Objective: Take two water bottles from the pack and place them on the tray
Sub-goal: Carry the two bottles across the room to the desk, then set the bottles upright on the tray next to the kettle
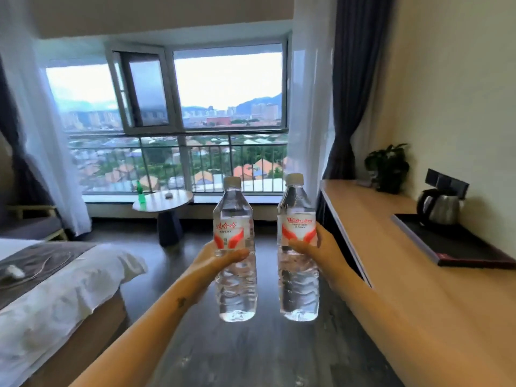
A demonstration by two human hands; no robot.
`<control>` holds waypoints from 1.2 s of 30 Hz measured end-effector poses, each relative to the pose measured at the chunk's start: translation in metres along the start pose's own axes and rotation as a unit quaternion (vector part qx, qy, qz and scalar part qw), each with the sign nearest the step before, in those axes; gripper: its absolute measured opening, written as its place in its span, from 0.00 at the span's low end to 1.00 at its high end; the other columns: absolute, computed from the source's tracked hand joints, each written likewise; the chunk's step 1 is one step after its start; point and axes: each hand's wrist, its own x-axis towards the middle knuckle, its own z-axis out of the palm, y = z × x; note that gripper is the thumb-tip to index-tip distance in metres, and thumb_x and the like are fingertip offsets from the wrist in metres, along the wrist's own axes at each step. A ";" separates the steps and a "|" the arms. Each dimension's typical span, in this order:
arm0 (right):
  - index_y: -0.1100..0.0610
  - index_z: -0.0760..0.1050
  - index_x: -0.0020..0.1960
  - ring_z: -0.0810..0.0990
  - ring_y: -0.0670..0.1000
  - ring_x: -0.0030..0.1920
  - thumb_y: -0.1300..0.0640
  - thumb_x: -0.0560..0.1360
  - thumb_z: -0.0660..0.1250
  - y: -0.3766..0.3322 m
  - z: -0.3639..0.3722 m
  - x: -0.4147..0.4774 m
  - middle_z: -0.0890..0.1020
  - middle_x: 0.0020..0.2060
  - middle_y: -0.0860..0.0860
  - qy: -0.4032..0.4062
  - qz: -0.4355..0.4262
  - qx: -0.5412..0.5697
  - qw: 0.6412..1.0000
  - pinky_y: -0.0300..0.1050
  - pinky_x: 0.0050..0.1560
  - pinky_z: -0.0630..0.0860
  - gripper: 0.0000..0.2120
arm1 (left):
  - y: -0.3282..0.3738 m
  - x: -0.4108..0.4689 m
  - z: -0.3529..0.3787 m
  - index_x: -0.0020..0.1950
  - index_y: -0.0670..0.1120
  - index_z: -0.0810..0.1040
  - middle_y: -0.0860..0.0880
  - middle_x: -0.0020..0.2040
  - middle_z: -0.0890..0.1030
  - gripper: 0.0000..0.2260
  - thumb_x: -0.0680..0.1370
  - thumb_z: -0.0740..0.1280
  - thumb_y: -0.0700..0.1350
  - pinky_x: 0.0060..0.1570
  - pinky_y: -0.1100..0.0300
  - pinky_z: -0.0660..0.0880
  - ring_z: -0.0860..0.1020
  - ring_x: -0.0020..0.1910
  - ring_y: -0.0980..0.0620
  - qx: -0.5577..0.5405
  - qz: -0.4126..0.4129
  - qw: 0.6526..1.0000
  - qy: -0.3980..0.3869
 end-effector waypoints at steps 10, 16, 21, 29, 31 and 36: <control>0.54 0.72 0.60 0.82 0.53 0.51 0.55 0.62 0.76 0.077 -0.172 0.183 0.83 0.53 0.55 0.201 0.046 -0.061 0.977 0.52 0.54 0.79 0.28 | -0.027 0.333 0.144 0.52 0.45 0.79 0.47 0.45 0.86 0.37 0.49 0.79 0.62 0.46 0.59 0.79 0.84 0.46 0.49 -0.057 0.024 0.963 -0.264; 0.48 0.74 0.55 0.83 0.50 0.50 0.44 0.55 0.73 0.135 -0.305 0.245 0.83 0.52 0.53 0.296 0.035 -0.104 0.949 0.44 0.49 0.81 0.29 | -0.066 0.478 0.284 0.61 0.46 0.74 0.41 0.55 0.83 0.37 0.55 0.81 0.56 0.52 0.49 0.80 0.82 0.54 0.43 -0.088 0.018 0.923 -0.375; 0.52 0.72 0.59 0.82 0.50 0.52 0.44 0.57 0.74 0.162 -0.404 0.279 0.82 0.53 0.52 0.369 0.044 -0.121 0.920 0.45 0.53 0.79 0.33 | -0.068 0.571 0.390 0.61 0.54 0.71 0.48 0.54 0.83 0.35 0.57 0.80 0.54 0.48 0.56 0.80 0.82 0.53 0.48 -0.102 0.005 0.888 -0.448; 0.38 0.69 0.52 0.79 0.39 0.49 0.40 0.55 0.75 0.176 -0.518 0.282 0.80 0.49 0.40 0.498 0.102 -0.189 0.840 0.30 0.43 0.74 0.28 | -0.057 0.646 0.557 0.61 0.48 0.70 0.44 0.52 0.83 0.30 0.61 0.76 0.40 0.48 0.54 0.80 0.83 0.50 0.47 -0.078 0.016 0.817 -0.571; 0.37 0.68 0.53 0.78 0.41 0.51 0.40 0.54 0.76 0.186 -0.546 0.275 0.80 0.49 0.39 0.540 0.115 -0.197 0.810 0.34 0.46 0.74 0.30 | -0.062 0.654 0.604 0.62 0.46 0.71 0.44 0.52 0.83 0.28 0.64 0.76 0.37 0.47 0.57 0.80 0.83 0.51 0.47 -0.073 0.022 0.794 -0.603; 0.34 0.64 0.54 0.79 0.46 0.53 0.43 0.56 0.78 0.217 -0.604 0.264 0.79 0.51 0.39 0.609 0.174 -0.199 0.748 0.47 0.56 0.76 0.33 | -0.080 0.678 0.698 0.60 0.46 0.74 0.43 0.55 0.82 0.29 0.62 0.79 0.39 0.58 0.45 0.77 0.81 0.55 0.45 -0.051 0.024 0.754 -0.655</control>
